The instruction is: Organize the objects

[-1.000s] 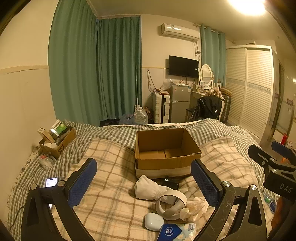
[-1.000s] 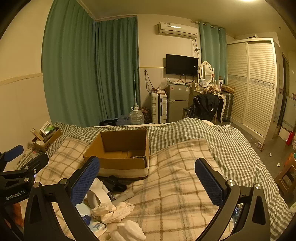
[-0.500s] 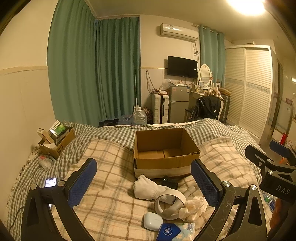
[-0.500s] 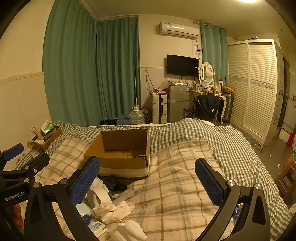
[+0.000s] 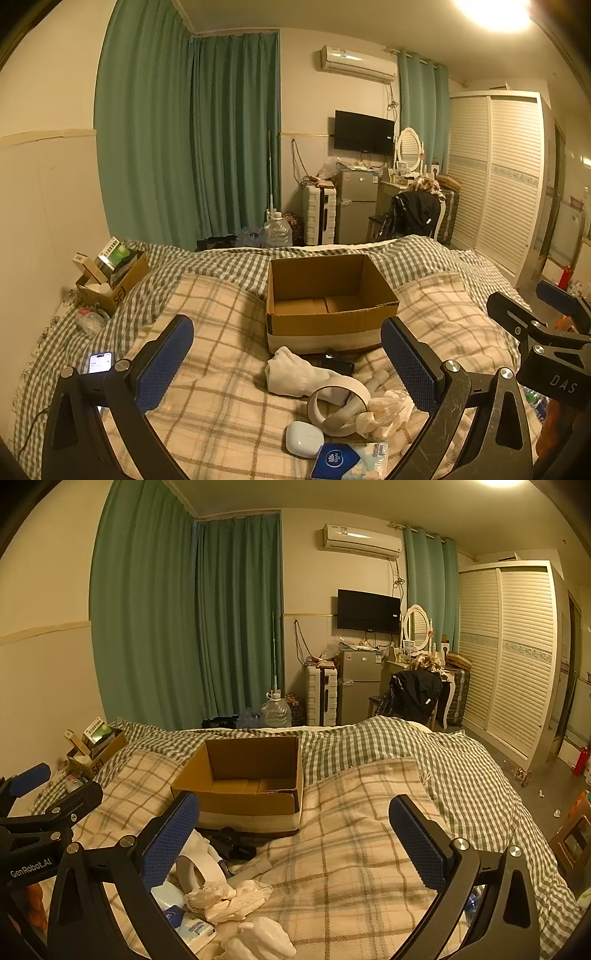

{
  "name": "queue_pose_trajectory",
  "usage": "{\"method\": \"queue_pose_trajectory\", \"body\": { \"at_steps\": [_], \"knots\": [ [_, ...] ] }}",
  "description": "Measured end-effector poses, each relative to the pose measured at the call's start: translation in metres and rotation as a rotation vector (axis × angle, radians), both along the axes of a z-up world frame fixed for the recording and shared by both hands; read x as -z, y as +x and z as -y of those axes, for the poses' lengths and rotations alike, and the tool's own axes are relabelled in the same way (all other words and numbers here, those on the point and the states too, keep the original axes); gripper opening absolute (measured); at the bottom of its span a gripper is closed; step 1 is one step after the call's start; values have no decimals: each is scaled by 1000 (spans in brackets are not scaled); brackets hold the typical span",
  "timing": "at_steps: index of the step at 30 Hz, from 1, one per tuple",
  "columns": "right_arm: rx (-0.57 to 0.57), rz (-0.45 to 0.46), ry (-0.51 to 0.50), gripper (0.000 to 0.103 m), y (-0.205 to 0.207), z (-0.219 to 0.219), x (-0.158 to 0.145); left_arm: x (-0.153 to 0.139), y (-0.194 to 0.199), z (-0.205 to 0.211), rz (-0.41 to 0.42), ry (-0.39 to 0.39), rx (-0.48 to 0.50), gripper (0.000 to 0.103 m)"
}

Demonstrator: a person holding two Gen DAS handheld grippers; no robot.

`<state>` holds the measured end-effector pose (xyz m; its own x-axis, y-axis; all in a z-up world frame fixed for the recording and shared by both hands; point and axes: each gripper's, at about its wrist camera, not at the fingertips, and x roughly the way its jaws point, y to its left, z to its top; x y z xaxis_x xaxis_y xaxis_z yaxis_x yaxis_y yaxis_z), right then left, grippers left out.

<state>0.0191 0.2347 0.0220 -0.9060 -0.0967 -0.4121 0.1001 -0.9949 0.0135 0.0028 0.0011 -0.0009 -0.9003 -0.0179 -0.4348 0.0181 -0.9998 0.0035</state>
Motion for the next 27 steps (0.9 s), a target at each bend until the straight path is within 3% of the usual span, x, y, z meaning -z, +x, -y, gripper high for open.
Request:
{"method": "queue_pose_trajectory", "body": {
  "at_steps": [27],
  "knots": [
    [-46, -15, 14, 103, 6, 9, 0, 1, 1, 5, 24, 5, -14, 103]
  ]
}}
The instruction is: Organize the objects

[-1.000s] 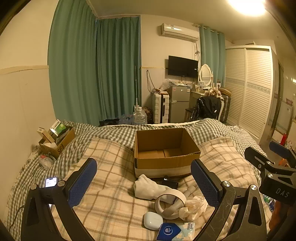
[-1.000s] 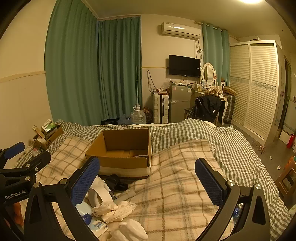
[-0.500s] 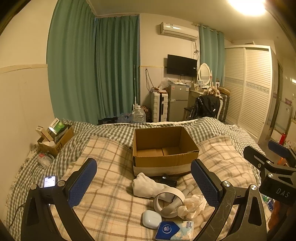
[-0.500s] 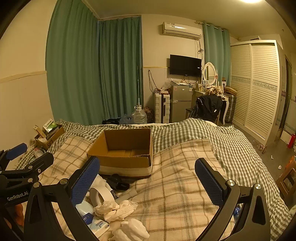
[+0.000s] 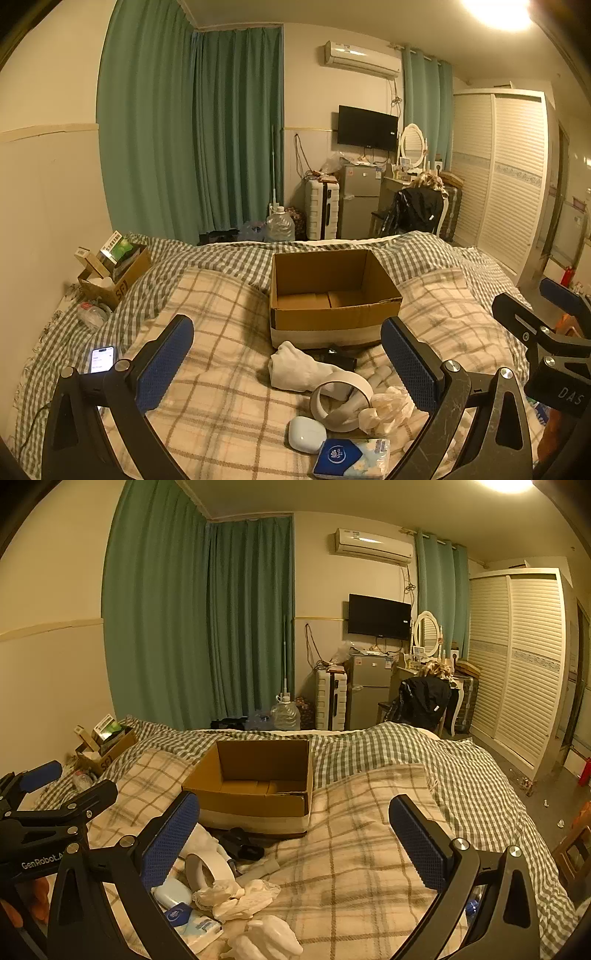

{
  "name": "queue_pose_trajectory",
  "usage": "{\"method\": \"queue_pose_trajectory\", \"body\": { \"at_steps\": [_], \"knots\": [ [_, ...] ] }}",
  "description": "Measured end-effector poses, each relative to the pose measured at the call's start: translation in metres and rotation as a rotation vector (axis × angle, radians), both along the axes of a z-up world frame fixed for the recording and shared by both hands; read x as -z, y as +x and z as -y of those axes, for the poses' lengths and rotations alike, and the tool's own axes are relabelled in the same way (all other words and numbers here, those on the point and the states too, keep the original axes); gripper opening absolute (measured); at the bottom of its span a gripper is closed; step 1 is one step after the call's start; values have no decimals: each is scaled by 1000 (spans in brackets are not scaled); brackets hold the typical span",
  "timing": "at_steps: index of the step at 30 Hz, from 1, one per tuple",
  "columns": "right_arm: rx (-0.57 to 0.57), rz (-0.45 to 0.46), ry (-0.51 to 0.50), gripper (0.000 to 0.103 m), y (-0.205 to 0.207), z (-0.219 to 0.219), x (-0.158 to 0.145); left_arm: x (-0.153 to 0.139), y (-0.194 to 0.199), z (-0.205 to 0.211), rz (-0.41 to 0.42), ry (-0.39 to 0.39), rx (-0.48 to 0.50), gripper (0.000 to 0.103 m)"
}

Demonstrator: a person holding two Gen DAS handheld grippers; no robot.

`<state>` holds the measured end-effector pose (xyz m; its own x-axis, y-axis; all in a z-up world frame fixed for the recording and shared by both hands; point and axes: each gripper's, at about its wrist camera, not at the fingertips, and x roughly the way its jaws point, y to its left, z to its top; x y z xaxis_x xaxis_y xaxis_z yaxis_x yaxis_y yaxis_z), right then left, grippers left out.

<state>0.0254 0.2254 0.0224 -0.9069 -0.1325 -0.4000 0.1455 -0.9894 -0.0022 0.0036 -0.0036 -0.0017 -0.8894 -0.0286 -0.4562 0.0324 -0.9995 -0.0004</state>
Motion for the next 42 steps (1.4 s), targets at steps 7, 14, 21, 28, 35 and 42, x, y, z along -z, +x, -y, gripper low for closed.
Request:
{"method": "queue_pose_trajectory", "body": {
  "at_steps": [7, 14, 21, 28, 35, 42],
  "knots": [
    [-5, 8, 0, 103, 0, 0, 1, -2, -3, 2, 33, 28, 14, 103],
    [-37, 41, 33, 103, 8, 3, 1, 2, -1, 3, 71, -18, -3, 103],
    [-76, 196, 92, 103, 4, 8, 48, 44, 0, 8, 200, -39, -17, 103],
    [-112, 384, 107, 94, -6, 2, 99, 78, 5, -2, 294, -56, 2, 103],
    [-231, 487, 59, 57, -8, 2, 124, 96, 1, -15, 360, -49, 58, 103],
    [-164, 418, 36, 38, -6, -17, 104, 112, -7, -32, 425, -31, 160, 103]
  ]
}}
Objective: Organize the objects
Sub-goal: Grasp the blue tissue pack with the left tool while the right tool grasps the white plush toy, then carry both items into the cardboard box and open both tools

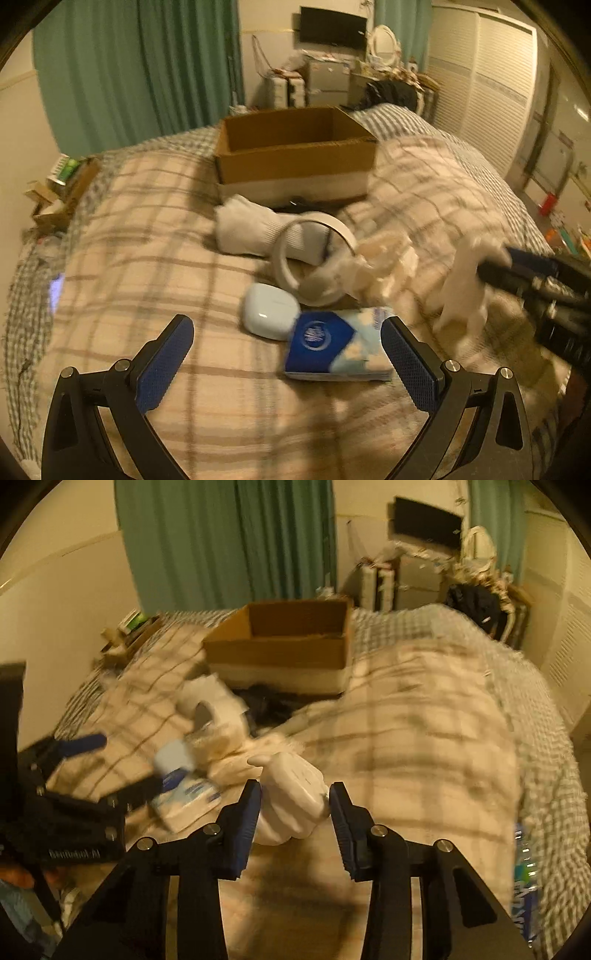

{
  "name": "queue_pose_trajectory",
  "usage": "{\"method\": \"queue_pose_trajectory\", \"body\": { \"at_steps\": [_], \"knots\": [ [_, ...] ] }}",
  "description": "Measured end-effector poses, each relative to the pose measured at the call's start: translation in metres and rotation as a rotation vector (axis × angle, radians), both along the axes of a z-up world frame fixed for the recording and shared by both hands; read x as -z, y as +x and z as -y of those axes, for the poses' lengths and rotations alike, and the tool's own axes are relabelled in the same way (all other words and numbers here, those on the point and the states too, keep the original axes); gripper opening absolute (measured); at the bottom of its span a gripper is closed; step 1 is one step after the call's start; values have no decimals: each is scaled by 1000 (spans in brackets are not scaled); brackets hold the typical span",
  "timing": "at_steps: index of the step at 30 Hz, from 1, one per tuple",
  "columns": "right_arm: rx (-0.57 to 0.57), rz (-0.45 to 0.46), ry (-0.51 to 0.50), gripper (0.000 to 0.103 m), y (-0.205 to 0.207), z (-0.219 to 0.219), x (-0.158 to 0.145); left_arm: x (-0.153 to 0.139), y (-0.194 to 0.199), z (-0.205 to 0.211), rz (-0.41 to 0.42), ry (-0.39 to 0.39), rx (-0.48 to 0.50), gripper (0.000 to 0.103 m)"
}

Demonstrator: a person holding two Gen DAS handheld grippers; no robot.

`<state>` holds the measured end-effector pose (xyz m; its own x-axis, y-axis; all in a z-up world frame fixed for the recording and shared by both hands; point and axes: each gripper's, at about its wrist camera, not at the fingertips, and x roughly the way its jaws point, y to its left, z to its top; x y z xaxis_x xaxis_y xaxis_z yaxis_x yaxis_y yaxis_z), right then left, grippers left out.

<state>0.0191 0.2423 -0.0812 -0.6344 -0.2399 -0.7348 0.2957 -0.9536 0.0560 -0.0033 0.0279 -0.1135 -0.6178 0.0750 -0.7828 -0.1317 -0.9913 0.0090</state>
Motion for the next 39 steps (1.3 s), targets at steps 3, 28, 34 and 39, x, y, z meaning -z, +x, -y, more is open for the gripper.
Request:
{"method": "queue_pose_trajectory", "body": {
  "at_steps": [3, 28, 34, 39],
  "knots": [
    [17, -13, 10, 38, -3, -9, -3, 13, -7, -10, 52, 8, 43, 103],
    [-61, -232, 76, 38, -3, 16, -72, -52, -20, 13, -67, 69, 58, 74],
    [-118, -346, 90, 37, -48, 36, -133, -112, -91, 30, -174, 24, 32, 74],
    [-121, -370, 80, 37, -115, 47, -168, -136, -161, 39, -188, 30, 23, 74]
  ]
}}
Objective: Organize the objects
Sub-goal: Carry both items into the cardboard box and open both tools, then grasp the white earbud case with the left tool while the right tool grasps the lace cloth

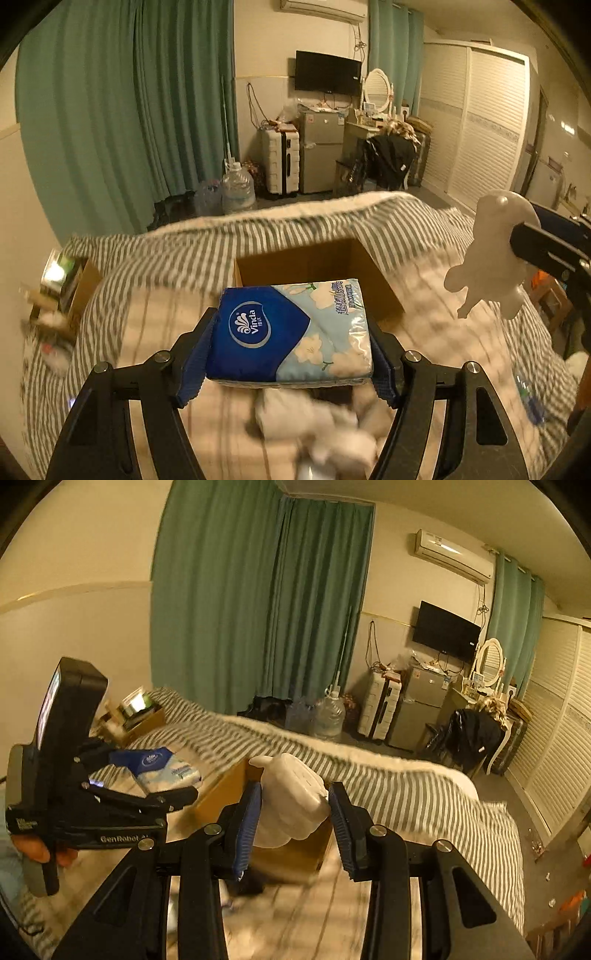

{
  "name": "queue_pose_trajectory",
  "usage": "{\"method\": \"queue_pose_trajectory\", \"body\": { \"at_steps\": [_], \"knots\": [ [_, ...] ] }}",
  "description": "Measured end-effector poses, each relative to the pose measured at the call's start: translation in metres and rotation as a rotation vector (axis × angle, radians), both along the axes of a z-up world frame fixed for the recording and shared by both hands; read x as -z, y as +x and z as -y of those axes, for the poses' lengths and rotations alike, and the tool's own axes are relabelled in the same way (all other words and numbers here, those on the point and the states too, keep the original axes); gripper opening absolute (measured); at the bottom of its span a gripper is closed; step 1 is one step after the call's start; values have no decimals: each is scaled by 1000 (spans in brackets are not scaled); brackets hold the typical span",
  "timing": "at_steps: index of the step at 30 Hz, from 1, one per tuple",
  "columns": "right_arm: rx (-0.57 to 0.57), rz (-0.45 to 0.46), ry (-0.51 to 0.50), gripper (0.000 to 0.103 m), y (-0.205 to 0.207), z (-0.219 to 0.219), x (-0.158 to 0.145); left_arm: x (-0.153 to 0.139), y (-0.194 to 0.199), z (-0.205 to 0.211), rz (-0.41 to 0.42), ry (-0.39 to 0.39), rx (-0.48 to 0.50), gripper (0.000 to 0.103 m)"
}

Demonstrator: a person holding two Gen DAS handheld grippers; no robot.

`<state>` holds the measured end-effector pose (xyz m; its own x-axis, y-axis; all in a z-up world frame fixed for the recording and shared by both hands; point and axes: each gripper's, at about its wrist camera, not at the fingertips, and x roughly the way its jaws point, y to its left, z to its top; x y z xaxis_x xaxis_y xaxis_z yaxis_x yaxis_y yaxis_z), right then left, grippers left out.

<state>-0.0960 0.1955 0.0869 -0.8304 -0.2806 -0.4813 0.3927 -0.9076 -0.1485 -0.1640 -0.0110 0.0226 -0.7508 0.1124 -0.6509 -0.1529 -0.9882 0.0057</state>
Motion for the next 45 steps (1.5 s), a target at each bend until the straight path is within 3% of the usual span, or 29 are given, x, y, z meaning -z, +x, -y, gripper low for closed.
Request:
{"method": "queue_pose_trajectory", "body": {
  "at_steps": [5, 11, 15, 16, 18, 22, 23, 25, 26, 28, 34, 39, 45],
  "knots": [
    [22, 55, -5, 37, -88, 12, 5, 16, -61, 2, 6, -1, 13, 74],
    [30, 218, 18, 29, -178, 28, 82, 85, -116, -2, 93, -37, 19, 74],
    [18, 294, 35, 28, -207, 33, 133, 121, -130, -4, 125, -55, 24, 74],
    [15, 305, 37, 22, -211, 34, 142, 129, -131, -4, 126, -60, 28, 74],
    [4, 321, 28, 13, -215, 35, 157, 136, -133, -5, 122, -58, 41, 74],
    [4, 313, 29, 13, -214, 31, 172, 139, -134, -4, 115, -41, 57, 78],
    [9, 306, 20, 13, -210, 31, 171, 138, -131, -5, 115, -44, 57, 80],
    [21, 292, 0, 15, -205, 26, 163, 134, -126, -4, 102, -67, 36, 96],
    [31, 279, -10, 19, -201, 22, 156, 132, -123, -6, 91, -77, 28, 99],
    [47, 249, -24, 47, -193, 17, 136, 121, -113, -4, 70, -89, 24, 101],
    [61, 150, -44, 71, -135, -2, 66, 70, -67, 7, 7, -74, -5, 103],
    [54, 90, -26, 80, -77, -9, 25, 23, -20, 14, -67, -95, -104, 103],
    [52, 42, -2, 87, -10, -16, -1, 2, 37, 15, -115, -99, -151, 103]
  ]
}}
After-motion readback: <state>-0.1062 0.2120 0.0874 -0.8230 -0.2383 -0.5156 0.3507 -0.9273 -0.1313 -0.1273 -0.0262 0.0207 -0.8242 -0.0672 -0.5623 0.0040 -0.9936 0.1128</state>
